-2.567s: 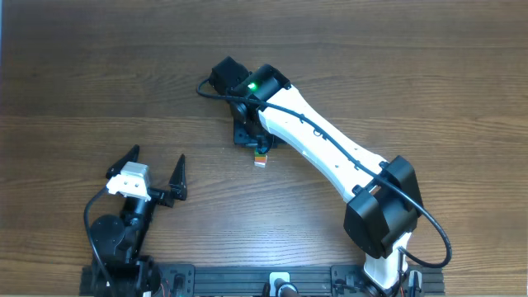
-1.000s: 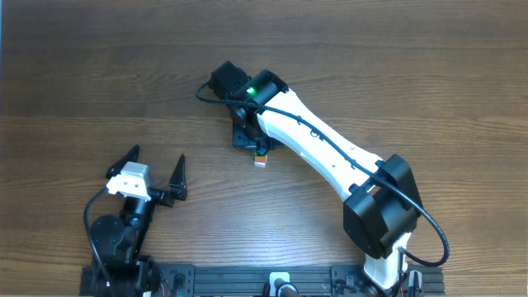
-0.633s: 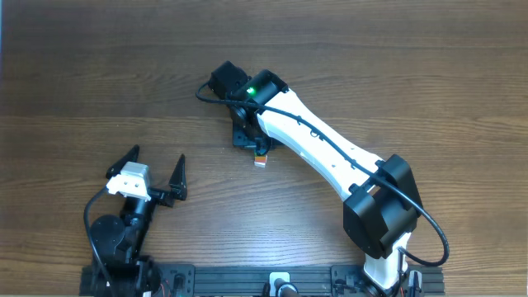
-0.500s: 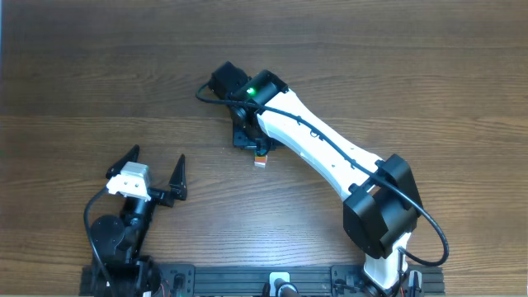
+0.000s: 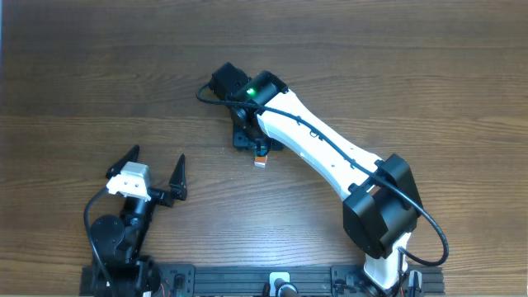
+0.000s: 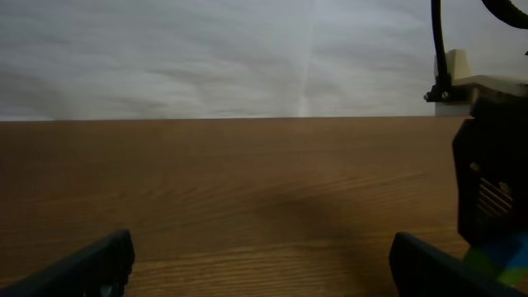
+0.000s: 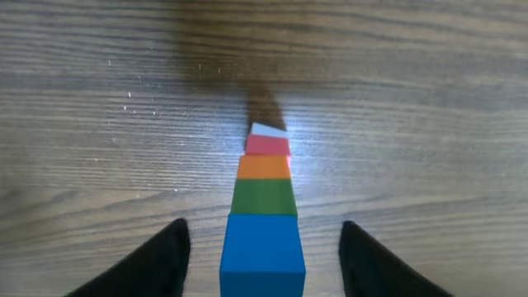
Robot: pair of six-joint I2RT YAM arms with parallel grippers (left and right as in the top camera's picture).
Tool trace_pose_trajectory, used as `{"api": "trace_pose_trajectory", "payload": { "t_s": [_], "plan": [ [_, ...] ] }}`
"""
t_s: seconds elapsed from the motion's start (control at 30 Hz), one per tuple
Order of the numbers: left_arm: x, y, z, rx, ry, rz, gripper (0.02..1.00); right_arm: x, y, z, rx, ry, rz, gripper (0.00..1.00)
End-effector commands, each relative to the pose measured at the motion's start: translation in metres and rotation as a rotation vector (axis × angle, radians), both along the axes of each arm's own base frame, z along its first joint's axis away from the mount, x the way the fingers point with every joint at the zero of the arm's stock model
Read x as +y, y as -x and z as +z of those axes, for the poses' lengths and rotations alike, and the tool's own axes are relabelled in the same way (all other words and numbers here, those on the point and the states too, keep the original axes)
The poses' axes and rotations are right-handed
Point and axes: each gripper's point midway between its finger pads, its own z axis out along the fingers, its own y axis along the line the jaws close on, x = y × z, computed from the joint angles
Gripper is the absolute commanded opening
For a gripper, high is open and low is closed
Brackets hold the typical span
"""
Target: Stack Cubes
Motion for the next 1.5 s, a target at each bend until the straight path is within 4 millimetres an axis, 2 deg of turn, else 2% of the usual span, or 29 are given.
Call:
{"api": "trace_pose_trajectory", "payload": {
  "t_s": [0.03, 0.1, 0.13, 0.3, 0.43, 0.53, 0.6, 0.67, 0.8, 0.87, 0.93, 1.0, 1.07, 1.17, 1.3, 1.5],
  "plan": [
    [0.0, 0.0, -0.001, -0.003, -0.011, -0.004, 1.0, -0.001, 0.001, -0.006, 0.003, 0.021, 0.003, 0.752],
    [0.0, 0.0, -0.001, -0.003, -0.011, -0.004, 1.0, -0.001, 0.001, -0.006, 0.004, 0.021, 0.003, 0.978],
    [0.0, 0.0, -0.001, -0.003, -0.011, -0.004, 1.0, -0.001, 0.001, -0.006, 0.003, 0.021, 0.003, 0.993],
    [0.0, 0.0, -0.001, -0.003, -0.011, -0.004, 1.0, -0.002, -0.003, -0.003, -0.022, 0.025, 0.013, 0.993],
    [0.0, 0.0, -0.001, -0.003, -0.011, -0.004, 1.0, 0.001, -0.011, 0.014, -0.082, 0.012, 0.097, 0.993],
    [0.0, 0.0, -0.001, -0.003, -0.011, -0.004, 1.0, -0.005, -0.022, 0.041, -0.167, 0.021, 0.142, 0.993],
    [0.0, 0.0, -0.001, -0.003, -0.011, -0.004, 1.0, -0.014, -0.028, 0.071, -0.238, 0.02, 0.156, 0.991],
    [0.0, 0.0, -0.001, -0.003, -0.011, -0.004, 1.0, -0.031, -0.033, 0.104, -0.311, 0.0, 0.157, 0.993],
    [0.0, 0.0, -0.001, -0.003, -0.011, -0.004, 0.998, -0.089, -0.034, 0.173, -0.488, 0.005, 0.131, 0.993],
    [0.0, 0.0, -0.001, -0.003, -0.011, -0.004, 1.0, -0.122, -0.025, 0.194, -0.525, 0.02, 0.115, 0.991],
    [0.0, 0.0, -0.001, -0.003, -0.011, -0.004, 1.0, -0.155, -0.015, 0.202, -0.543, 0.051, 0.099, 0.993],
    [0.0, 0.0, -0.001, -0.003, -0.011, -0.004, 1.0, -0.183, -0.004, 0.201, -0.554, 0.077, 0.081, 0.991],
    [0.0, 0.0, -0.001, -0.003, -0.011, -0.004, 0.993, -0.208, 0.008, 0.192, -0.578, 0.095, 0.042, 0.991],
    [0.0, 0.0, -0.001, -0.003, -0.011, -0.004, 1.0, -0.229, 0.025, 0.173, -0.649, 0.09, -0.015, 0.993],
    [0.0, 0.0, -0.001, -0.003, -0.011, -0.004, 1.0, -0.242, 0.044, 0.149, -0.79, 0.067, -0.055, 0.993],
    [0.0, 0.0, -0.001, -0.003, -0.011, -0.004, 1.0, -0.253, 0.067, 0.128, -1.006, 0.028, -0.098, 0.993]
  ]
}}
